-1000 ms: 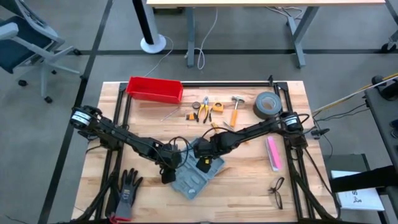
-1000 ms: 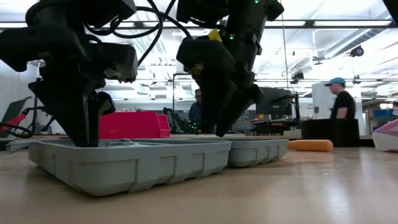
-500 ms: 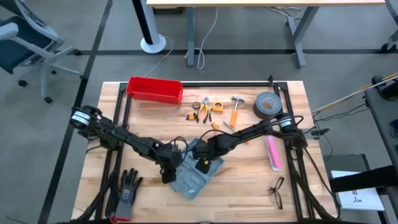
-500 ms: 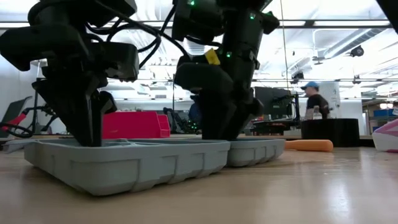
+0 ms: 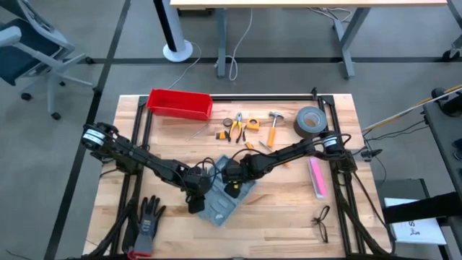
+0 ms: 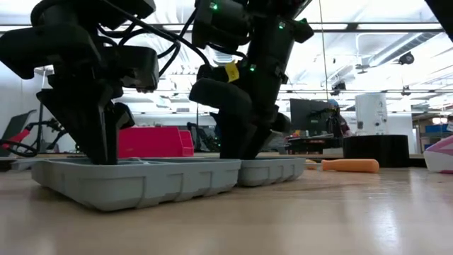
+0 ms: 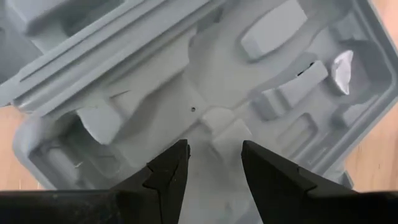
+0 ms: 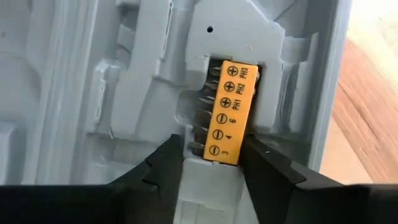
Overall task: Prefit tool cases
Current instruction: Remove the set of interchangeable screwdriver bits from the gray toolbox
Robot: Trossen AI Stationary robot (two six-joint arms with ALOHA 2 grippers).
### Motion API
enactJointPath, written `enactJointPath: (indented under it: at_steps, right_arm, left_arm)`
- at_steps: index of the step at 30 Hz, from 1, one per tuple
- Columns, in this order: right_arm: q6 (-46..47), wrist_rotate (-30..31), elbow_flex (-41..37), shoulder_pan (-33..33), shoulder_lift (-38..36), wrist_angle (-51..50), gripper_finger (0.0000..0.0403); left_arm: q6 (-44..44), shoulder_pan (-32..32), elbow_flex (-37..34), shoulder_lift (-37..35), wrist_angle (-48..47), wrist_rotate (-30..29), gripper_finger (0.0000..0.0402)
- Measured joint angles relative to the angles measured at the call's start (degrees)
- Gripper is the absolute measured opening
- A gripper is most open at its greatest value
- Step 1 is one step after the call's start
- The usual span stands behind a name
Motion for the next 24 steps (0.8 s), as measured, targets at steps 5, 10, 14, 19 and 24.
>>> enactJointPath:
  at_steps: [5,10,14,19,24]
  right_arm:
    - [0.0,-0.7,0.0,0.1,-0.6,0.9,0.0084]
    - [-0.4,-1.1,0.0,0.2,-1.0,1.2,0.0050]
    - [-1.1,-1.2,-0.1,0.9,-1.8,1.0,0.0029]
    - [-2.8,-1.7,-0.1,1.5,-4.4,1.5,0.0003]
    - [-4.0,-2.1,-0.1,1.7,-5.5,1.2,0.0002]
  left_arm:
    - [0.2,-0.5,0.0,0.0,0.2,0.0,0.0158]
    - [0.2,-0.5,0.0,0.0,0.2,0.0,0.0158]
    - [0.2,-0.6,0.0,0.0,0.2,0.0,0.0158]
    - [0.3,-0.6,0.0,0.0,0.3,0.0,0.0158]
    - [0.3,-0.6,0.0,0.0,0.2,0.0,0.0158]
